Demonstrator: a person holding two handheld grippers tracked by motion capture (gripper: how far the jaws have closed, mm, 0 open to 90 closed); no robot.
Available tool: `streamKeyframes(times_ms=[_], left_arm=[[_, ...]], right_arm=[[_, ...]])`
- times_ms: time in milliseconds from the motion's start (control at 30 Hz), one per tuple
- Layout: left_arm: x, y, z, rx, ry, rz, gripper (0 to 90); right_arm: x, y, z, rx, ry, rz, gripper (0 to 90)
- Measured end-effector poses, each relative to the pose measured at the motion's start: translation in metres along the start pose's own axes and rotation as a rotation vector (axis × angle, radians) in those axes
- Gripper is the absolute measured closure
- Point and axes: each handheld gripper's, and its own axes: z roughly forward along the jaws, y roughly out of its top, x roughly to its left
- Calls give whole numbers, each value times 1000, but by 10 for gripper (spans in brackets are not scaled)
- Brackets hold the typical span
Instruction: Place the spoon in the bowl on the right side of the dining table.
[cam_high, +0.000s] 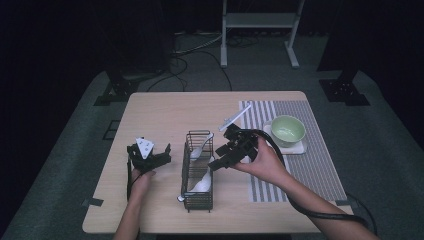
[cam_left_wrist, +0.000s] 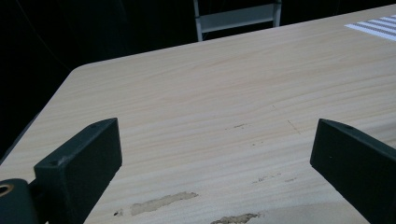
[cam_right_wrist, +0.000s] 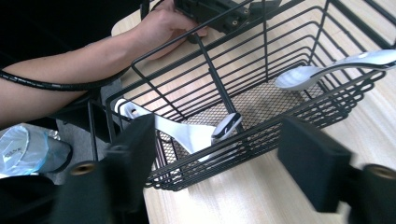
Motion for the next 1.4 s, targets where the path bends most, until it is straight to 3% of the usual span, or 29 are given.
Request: streamKeyframes(times_ms=[433, 867, 1167, 1400], left_arm=[[0, 0, 0, 2, 0, 9, 12], [0, 0, 0, 1, 0, 5, 11], [0, 0, 0, 1, 1, 5, 11], [0, 0, 0, 1, 1, 4, 11]], right_arm=[[-3, 3, 2, 19, -13, 52, 545], [0, 5, 5, 49, -35, 59, 731], [1, 5, 5, 57, -31, 59, 775], [4, 6, 5, 64, 2, 49, 838]])
